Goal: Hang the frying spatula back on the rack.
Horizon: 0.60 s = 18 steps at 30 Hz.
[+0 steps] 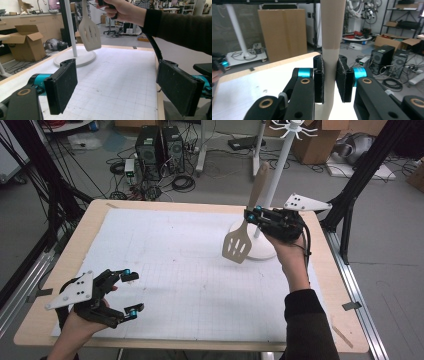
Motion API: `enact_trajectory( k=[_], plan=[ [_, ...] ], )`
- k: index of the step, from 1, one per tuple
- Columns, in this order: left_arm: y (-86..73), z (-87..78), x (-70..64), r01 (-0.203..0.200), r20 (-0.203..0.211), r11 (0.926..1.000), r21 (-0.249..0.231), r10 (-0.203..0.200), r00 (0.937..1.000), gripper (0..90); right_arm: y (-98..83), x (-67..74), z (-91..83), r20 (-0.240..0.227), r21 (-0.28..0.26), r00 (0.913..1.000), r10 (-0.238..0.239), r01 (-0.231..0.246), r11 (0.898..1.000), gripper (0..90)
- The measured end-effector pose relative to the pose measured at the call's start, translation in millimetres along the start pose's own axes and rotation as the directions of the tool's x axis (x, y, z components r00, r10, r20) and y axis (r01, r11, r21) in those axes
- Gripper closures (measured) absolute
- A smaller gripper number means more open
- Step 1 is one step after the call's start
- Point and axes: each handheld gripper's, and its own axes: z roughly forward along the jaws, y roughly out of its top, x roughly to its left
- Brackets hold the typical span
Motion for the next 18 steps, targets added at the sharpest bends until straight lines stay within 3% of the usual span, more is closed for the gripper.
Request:
enact_trajectory(
  k=[6,13,18],
  plan=[
    [-4.3,-7.0,-3.0,-0.012,0.011,0.9993,-0.035,0.012,0.9999,18.0,13.4,-19.3,1.8,0.049,0.004,0.9986,0.017,-0.017,1.0,78.7],
    [-4.6,-11.5,-11.9,-0.025,0.01,0.9996,-0.011,0.025,0.9996,17.7,25.2,-38.5,3.5,0.077,0.005,0.996,0.045,-0.046,0.999,78.7],
    [-4.0,-14.3,-13.3,-0.022,0.01,0.9996,-0.019,0.023,0.9997,17.8,29.1,-51.0,3.8,0.1,0.022,0.993,0.063,-0.066,0.998,78.7]
  ],
)
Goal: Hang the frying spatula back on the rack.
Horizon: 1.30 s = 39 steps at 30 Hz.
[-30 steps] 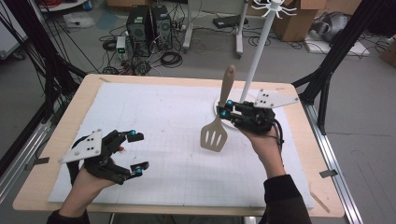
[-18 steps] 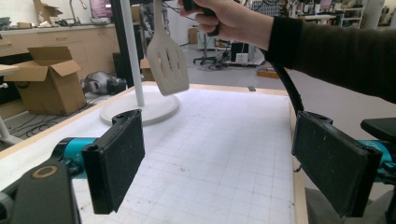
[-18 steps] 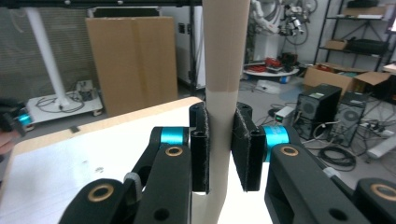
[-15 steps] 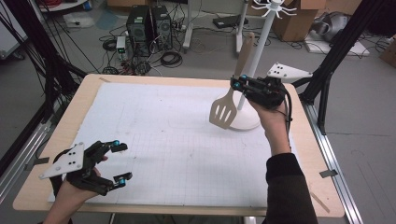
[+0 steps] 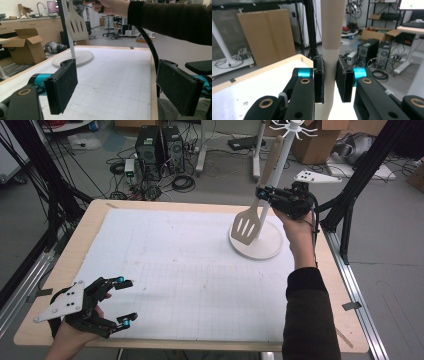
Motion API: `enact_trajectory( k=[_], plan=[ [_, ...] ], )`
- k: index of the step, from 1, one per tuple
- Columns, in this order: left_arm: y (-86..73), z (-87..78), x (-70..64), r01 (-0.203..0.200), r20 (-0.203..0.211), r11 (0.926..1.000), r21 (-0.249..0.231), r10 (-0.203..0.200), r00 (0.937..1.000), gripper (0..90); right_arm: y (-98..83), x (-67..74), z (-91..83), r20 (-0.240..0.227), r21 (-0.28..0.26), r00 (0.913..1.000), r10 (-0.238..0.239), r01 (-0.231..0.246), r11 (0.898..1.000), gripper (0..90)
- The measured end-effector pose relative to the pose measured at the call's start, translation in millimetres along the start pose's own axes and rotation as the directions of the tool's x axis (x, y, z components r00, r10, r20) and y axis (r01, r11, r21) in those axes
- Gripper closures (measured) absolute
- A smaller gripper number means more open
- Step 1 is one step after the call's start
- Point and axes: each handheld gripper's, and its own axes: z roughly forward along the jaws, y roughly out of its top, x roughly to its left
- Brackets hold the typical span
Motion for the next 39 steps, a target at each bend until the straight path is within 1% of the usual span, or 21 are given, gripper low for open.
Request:
enact_trajectory(
  k=[2,3,6,8,10,11,14,15,20,22,24,25,26,27,32,33,34,35,36,37,39],
  plan=[
    [0.0,-0.3,0.1,0.0,0.0,1.0,0.001,0.0,1.0,17.7,0.9,-0.7,0.2,0.004,0.003,1.0,0.003,-0.003,1.0,78.7],
    [-0.7,-0.3,0.2,0.004,0.004,1.0,0.0,-0.004,1.0,17.8,1.8,-3.5,1.4,0.015,0.008,0.9999,0.006,-0.007,1.0,78.8],
    [-1.6,0.3,0.8,0.009,0.007,1.0,-0.001,-0.009,0.9999,17.8,1.7,-5.9,2.8,0.026,0.014,0.9997,0.002,-0.002,1.0,78.7],
    [-2.3,0.9,1.8,0.014,0.014,0.9999,-0.004,-0.014,0.9998,17.8,0.6,-8.7,4.7,0.033,0.02,0.9994,0.01,-0.011,1.0,78.7],
    [-2.8,1.2,2.4,0.014,0.013,0.9999,-0.002,-0.014,0.9998,17.8,0.3,-9.6,5.4,0.037,0.021,0.9993,0.01,-0.011,1.0,78.8],
    [-2.9,1.2,2.2,0.016,0.013,0.9999,-0.005,-0.016,0.9998,17.8,0.8,-11.4,6.0,0.048,0.02,0.9988,0.012,-0.013,1.0,78.7],
    [-3.0,0.9,1.8,0.016,0.013,0.9999,-0.005,-0.016,0.9998,18.0,0.5,-14.4,5.9,0.049,0.012,0.9986,0.02,-0.02,1.0,78.7],
    [-3.4,0.1,2.0,0.016,0.013,0.9999,-0.004,-0.016,0.9998,18.0,-0.3,-16.5,5.7,0.054,0.01,0.998,0.033,-0.033,0.999,78.7],
    [-5.0,-0.4,1.8,0.024,0.01,0.9997,-0.003,-0.024,0.9996,18.1,-2.3,-20.6,7.0,0.063,0.017,0.9973,0.038,-0.039,0.999,78.7],
    [-5.4,-0.4,1.6,0.023,0.009,0.9997,0.001,-0.023,0.9997,18.4,-3.8,-24.0,7.4,0.077,0.017,0.9961,0.042,-0.044,0.999,78.7],
    [-5.7,-0.2,1.4,0.025,0.009,0.9997,0.001,-0.025,0.9997,18.3,-4.1,-24.8,7.7,0.079,0.016,0.9959,0.044,-0.046,0.999,78.7],
    [-5.7,-0.2,1.3,0.024,0.009,0.9997,0.001,-0.024,0.9997,18.4,-4.3,-24.9,7.5,0.088,0.017,0.9947,0.053,-0.054,0.998,78.7],
    [-5.7,-0.3,1.2,0.023,0.01,0.9997,0.002,-0.023,0.9997,18.4,-4.7,-25.9,7.8,0.093,0.017,0.9944,0.051,-0.053,0.998,78.7],
    [-6.0,-0.1,0.7,0.027,0.011,0.9996,0.002,-0.027,0.9996,18.5,-5.6,-26.4,8.4,0.108,0.025,0.9924,0.058,-0.061,0.998,78.6],
    [-7.0,-0.6,0.2,0.03,0.009,0.9995,0.002,-0.03,0.9995,18.6,-5.6,-25.7,9.2,0.125,0.027,0.9908,0.051,-0.055,0.998,77.5],
    [-7.5,-1.1,0.0,0.031,0.008,0.9995,-0.002,-0.031,0.9995,18.6,-5.0,-24.0,8.2,0.145,0.022,0.9881,0.051,-0.055,0.998,72.0],
    [-7.6,-1.6,0.1,0.029,0.007,0.9996,0.0,-0.029,0.9996,18.6,-5.0,-23.3,7.3,0.149,0.017,0.9874,0.053,-0.056,0.998,68.3],
    [-7.8,-1.8,-0.1,0.029,0.007,0.9996,-0.001,-0.029,0.9996,18.6,-5.3,-22.6,6.4,0.16,0.016,0.9859,0.049,-0.052,0.999,66.1],
    [-7.8,-1.8,-0.1,0.029,0.007,0.9996,-0.001,-0.029,0.9996,18.6,-5.3,-22.6,6.4,0.16,0.016,0.9859,0.049,-0.052,0.999,66.1],
    [-8.0,-2.1,-0.4,0.03,0.007,0.9995,-0.003,-0.03,0.9995,18.6,-6.1,-21.8,5.3,0.172,0.018,0.9841,0.043,-0.047,0.999,66.2],
    [-9.5,-2.3,-0.8,0.034,0.005,0.9994,-0.005,-0.034,0.9994,18.7,-10.3,-21.3,0.4,0.185,0.03,0.9821,0.037,-0.043,0.999,60.9]
  ],
)
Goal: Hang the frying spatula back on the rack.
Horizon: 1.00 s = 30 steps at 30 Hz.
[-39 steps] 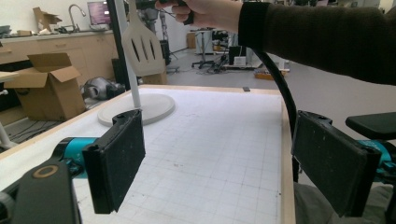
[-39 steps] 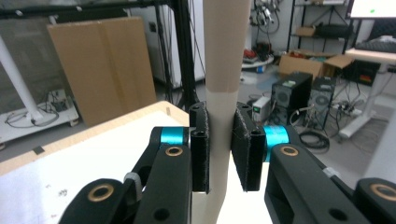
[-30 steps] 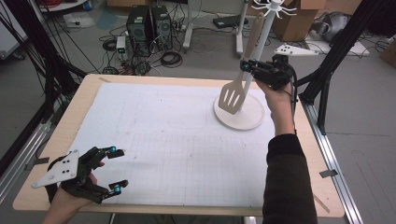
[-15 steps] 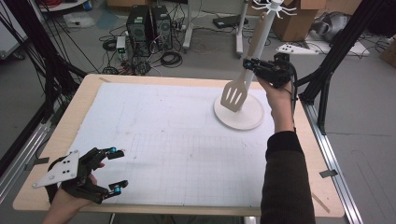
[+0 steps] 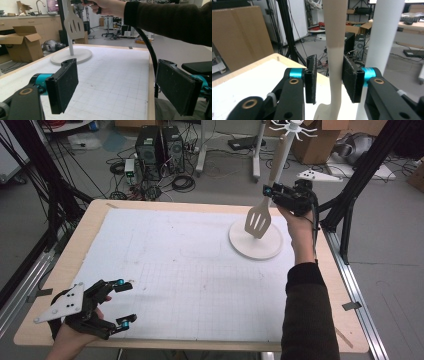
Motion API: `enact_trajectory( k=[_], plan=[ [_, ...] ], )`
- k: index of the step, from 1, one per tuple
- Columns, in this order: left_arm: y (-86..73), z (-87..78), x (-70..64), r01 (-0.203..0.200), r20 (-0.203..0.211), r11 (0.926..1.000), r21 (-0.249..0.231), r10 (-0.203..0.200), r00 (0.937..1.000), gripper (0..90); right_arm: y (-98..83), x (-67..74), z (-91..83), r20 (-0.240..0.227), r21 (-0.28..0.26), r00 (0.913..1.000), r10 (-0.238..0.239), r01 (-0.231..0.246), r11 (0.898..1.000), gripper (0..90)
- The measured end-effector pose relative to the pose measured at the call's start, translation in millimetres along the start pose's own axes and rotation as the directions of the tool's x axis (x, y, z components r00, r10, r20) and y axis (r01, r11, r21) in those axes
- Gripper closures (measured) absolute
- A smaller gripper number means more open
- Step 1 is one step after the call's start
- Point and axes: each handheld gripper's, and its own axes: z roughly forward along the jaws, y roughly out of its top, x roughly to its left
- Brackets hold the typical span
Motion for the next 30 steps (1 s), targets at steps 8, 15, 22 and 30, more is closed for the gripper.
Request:
enact_trajectory(
  k=[8,15,22,30],
  plan=[
    [-4.0,-1.7,0.9,0.015,-0.026,0.9999,-0.005,-0.015,0.9995,18.7,-19.4,6.1,-23.7,-0.016,0.011,0.9996,-0.024,0.024,1.0,38.2],
    [-6.0,0.8,4.7,0.021,-0.03,0.9998,-0.004,-0.021,0.9993,18.9,-50.7,18.4,-48.1,-0.101,0.013,0.9944,-0.032,0.034,0.999,26.6],
    [-14.6,10.6,14.3,0.049,-0.085,0.9987,0.015,-0.047,0.9953,19.1,-112.3,49.8,-71.3,-0.237,0.047,0.97,-0.053,0.066,0.997,17.4],
    [-20.4,18.2,16.4,0.053,-0.088,0.9982,0.029,-0.05,0.9949,19.3,-158.0,77.1,-88.9,-0.304,0.068,0.9514,-0.051,0.075,0.995,14.9]
  ],
)
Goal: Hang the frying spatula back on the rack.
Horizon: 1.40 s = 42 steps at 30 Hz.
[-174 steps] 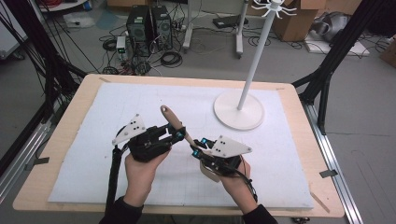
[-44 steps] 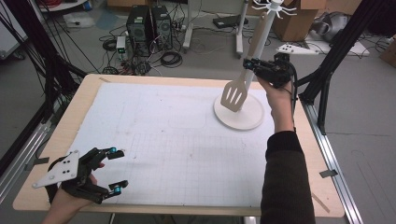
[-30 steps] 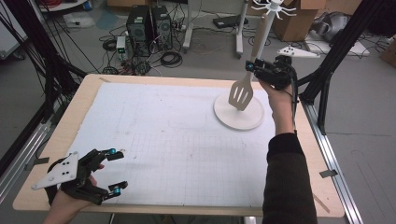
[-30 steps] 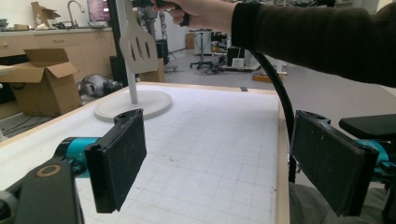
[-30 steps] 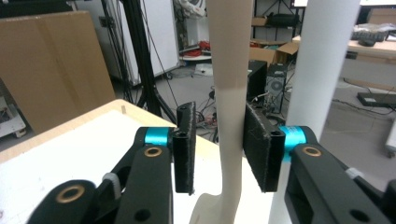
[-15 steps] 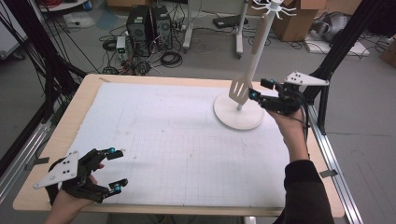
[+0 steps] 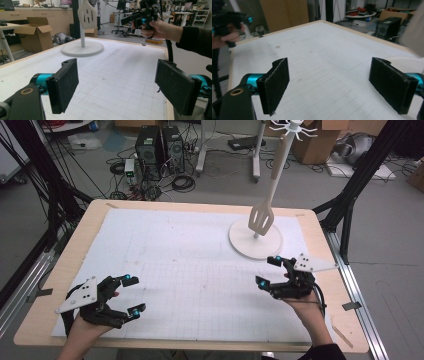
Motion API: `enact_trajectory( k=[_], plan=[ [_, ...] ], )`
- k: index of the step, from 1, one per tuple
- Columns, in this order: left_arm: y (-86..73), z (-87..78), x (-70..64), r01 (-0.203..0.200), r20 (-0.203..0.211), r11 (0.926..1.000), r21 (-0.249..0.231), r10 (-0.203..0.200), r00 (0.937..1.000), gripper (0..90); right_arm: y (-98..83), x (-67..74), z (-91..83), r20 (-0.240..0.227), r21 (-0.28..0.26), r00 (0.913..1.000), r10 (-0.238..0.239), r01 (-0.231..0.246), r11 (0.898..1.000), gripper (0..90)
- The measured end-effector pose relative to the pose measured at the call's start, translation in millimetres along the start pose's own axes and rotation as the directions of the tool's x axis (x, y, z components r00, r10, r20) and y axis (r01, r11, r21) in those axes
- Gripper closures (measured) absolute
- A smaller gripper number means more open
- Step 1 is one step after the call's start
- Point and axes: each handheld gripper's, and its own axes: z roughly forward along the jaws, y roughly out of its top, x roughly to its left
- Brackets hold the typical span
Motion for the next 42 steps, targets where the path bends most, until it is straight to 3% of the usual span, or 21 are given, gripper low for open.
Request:
enact_trajectory(
  k=[4,9,14,17,19,42],
  plan=[
    [-2.5,1.0,0.7,0.0,-0.008,1.0,0.006,0.0,1.0,19.4,-21.1,11.5,-0.2,-0.039,0.001,0.9992,0.012,-0.012,1.0,14.5],
    [-5.2,0.3,0.8,0.002,-0.012,1.0,0.008,-0.002,0.9999,19.6,-36.1,15.7,1.2,-0.044,0.012,0.9987,0.027,-0.026,1.0,14.1],
    [-13.2,4.8,2.5,0.025,-0.016,0.9993,0.026,-0.025,0.9996,19.8,-49.7,18.4,2.7,-0.044,0.055,0.999,0.0,0.002,0.998,13.6],
    [-17.4,7.5,3.7,0.033,-0.01,0.9989,0.032,-0.033,0.9994,19.6,-52.9,17.0,2.1,-0.047,0.053,0.9988,-0.014,0.016,0.998,13.6],
    [-19.1,7.9,4.1,0.051,-0.001,0.9984,0.024,-0.051,0.9987,19.4,-54.4,16.1,1.9,-0.047,0.067,0.9989,0.004,-0.001,0.998,13.6],
    [-23.2,14.9,7.9,0.06,0.002,0.9974,0.04,-0.06,0.9982,19.8,-60.2,11.0,-1.5,-0.028,0.093,0.9993,0.024,-0.021,0.995,13.6]
  ],
)
